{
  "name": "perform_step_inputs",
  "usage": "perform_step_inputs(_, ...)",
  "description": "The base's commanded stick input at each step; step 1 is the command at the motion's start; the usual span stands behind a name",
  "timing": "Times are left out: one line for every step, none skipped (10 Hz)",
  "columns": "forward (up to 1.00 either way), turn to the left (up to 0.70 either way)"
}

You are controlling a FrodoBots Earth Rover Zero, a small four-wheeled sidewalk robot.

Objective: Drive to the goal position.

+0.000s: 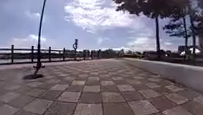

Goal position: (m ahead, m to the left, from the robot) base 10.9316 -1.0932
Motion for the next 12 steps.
perform_step_inputs(0.45,0.0)
perform_step_inputs(0.45,0.0)
perform_step_inputs(0.45,0.0)
perform_step_inputs(0.45,0.0)
perform_step_inputs(0.45,0.0)
perform_step_inputs(0.45,0.0)
perform_step_inputs(0.45,0.0)
perform_step_inputs(0.45,0.0)
perform_step_inputs(0.45,0.0)
perform_step_inputs(0.45,0.0)
perform_step_inputs(0.45,0.0)
perform_step_inputs(0.45,0.0)
